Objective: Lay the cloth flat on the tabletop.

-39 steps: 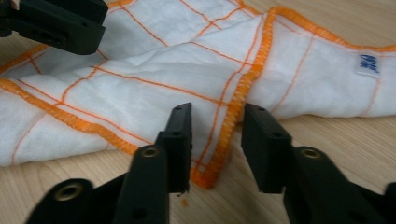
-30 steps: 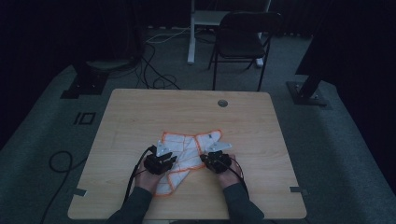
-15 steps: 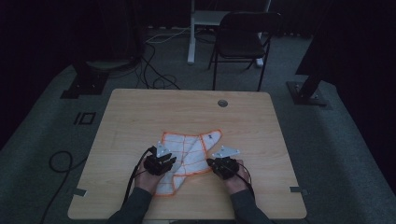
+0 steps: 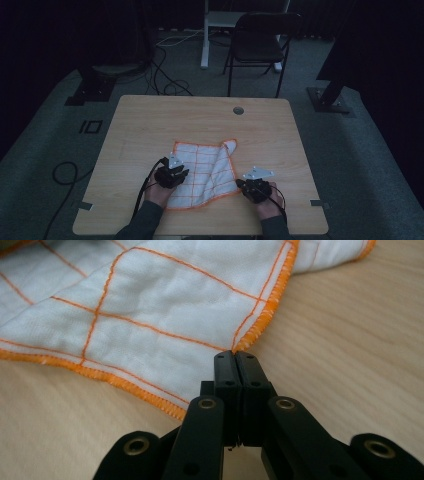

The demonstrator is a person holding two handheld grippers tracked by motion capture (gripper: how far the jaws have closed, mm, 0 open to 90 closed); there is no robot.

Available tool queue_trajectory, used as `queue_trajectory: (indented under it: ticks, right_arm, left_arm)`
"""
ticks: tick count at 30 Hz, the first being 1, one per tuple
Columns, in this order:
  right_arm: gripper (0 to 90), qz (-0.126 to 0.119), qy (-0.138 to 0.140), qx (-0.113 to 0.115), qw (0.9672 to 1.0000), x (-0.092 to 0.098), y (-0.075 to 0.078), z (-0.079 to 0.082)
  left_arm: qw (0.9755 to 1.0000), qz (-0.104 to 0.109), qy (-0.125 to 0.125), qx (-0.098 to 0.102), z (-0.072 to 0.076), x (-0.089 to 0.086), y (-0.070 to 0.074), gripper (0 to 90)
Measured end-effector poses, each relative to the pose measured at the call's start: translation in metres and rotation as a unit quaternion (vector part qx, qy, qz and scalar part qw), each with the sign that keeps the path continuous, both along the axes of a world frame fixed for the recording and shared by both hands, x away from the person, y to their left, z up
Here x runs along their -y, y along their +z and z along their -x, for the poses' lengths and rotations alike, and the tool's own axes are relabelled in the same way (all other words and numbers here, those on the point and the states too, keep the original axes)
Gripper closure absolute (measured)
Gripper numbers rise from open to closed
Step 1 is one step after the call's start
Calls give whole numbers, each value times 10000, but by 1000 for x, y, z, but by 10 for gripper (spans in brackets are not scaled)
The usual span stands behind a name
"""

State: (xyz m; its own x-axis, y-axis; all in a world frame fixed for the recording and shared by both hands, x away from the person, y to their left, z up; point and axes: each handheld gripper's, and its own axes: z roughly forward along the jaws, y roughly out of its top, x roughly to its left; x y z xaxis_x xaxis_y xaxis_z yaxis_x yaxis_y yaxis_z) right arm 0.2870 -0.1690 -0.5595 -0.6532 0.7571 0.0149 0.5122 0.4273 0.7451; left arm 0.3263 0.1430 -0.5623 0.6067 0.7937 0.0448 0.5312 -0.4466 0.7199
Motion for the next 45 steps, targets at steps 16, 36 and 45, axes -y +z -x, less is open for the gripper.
queue_trajectory:
  ticks: [16, 36, 45]
  right_arm:
    - [772, -121, -57, 164, 9998, 17, 8, 17]
    - [765, 348, -193, 100, 9992, -18, -14, -33]
    - [772, 338, -299, 17, 9990, -11, -14, -26]
  left_arm:
    - [10000, 19, 25, 26, 0, -1, 0, 715]
    - [10000, -5, 47, -86, -3, -4, -6, 713]
    - [9999, 89, 42, -70, -2, -9, -8, 715]
